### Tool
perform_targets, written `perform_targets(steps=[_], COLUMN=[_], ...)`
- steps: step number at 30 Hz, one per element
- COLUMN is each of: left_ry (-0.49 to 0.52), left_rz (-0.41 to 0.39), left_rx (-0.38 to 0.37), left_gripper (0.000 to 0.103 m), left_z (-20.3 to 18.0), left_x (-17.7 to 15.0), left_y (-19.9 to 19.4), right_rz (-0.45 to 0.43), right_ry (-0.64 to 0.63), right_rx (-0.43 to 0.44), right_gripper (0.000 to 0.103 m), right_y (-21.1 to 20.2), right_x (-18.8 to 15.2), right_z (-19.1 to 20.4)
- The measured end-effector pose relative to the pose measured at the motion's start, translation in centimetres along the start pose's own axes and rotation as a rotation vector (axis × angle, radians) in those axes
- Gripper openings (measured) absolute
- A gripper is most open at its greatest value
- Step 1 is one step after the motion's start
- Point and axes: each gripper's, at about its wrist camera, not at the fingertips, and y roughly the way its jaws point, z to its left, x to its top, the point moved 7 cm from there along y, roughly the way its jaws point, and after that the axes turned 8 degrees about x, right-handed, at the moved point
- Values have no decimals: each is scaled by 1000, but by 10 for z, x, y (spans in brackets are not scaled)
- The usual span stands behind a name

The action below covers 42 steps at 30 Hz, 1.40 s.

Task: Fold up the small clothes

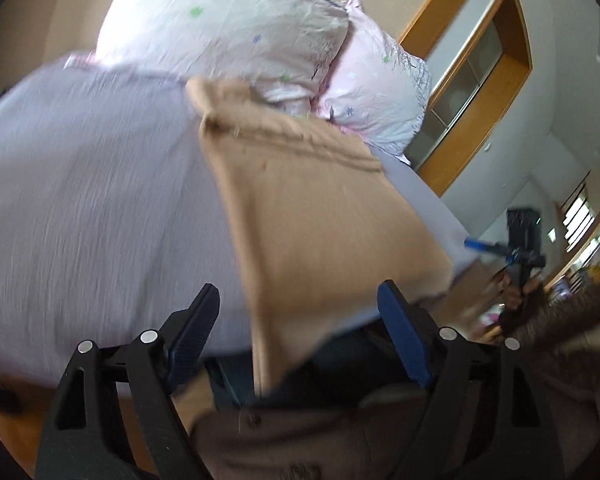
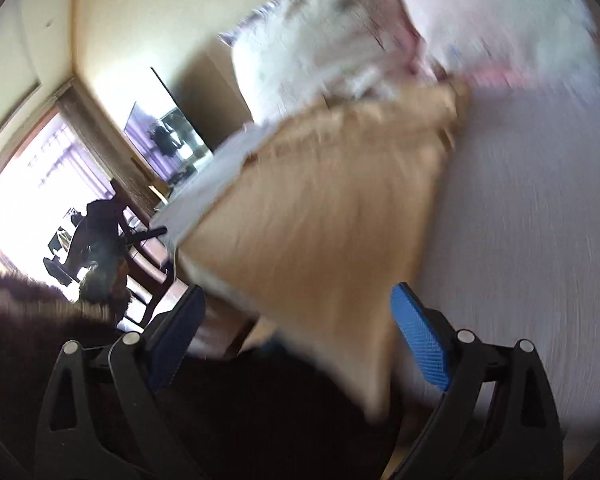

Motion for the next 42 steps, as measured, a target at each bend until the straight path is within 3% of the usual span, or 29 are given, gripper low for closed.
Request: perform_targets(steps=[2,6,11,13,14,15,16,17,18,21,25,29,32,36,37,40,42], left_ry=[-34,-94,-152,-192,-216,-246,-268,-311,-353,-405,-356,-270,-258,-295,-321,-397,-444], left_rz=[22,98,133,134,131,132,135,139,143,122,45,-44,-103,-158,-154,-65,7], left_rx=[-18,-8,-52,-81,-103,-127,-147,-191,-233,-269,-288,-267,-221,-117,-98,-10,43], left_gripper=[84,85,85,83,77,72,52,19,4,3,3,3,3,3,3,3,3], left_z=[9,19,14,14,14,14,14,15,15,12,-4,-12,-1,32,41,78,99], left_x=[-17,-36,-38,-33,-31,-30,-30,-30,-29,-24,14,92,161,249,264,290,291], left_y=[-4,23,61,72,76,79,79,80,79,67,39,33,48,101,120,194,232], right_rz=[-24,-43,-21,-14,-14,-16,-17,-21,-29,-75,-168,-295,-387,-435,-420,-340,-308], right_ry=[93,217,257,263,268,268,268,261,246,185,64,-74,-78,45,123,272,377], right_rx=[-25,13,145,180,207,222,242,250,256,279,284,229,156,22,-28,-160,-179], right_gripper=[94,93,79,67,60,38,11,6,6,6,6,6,6,6,6,6,6], right_y=[-6,12,55,66,73,76,78,77,75,58,32,16,20,61,83,133,155], right_x=[-19,-33,-40,-40,-39,-40,-42,-45,-47,-40,10,104,179,263,283,303,309], right_z=[-19,-51,-57,-58,-59,-57,-55,-53,-50,-34,-5,18,10,-39,-69,-136,-168])
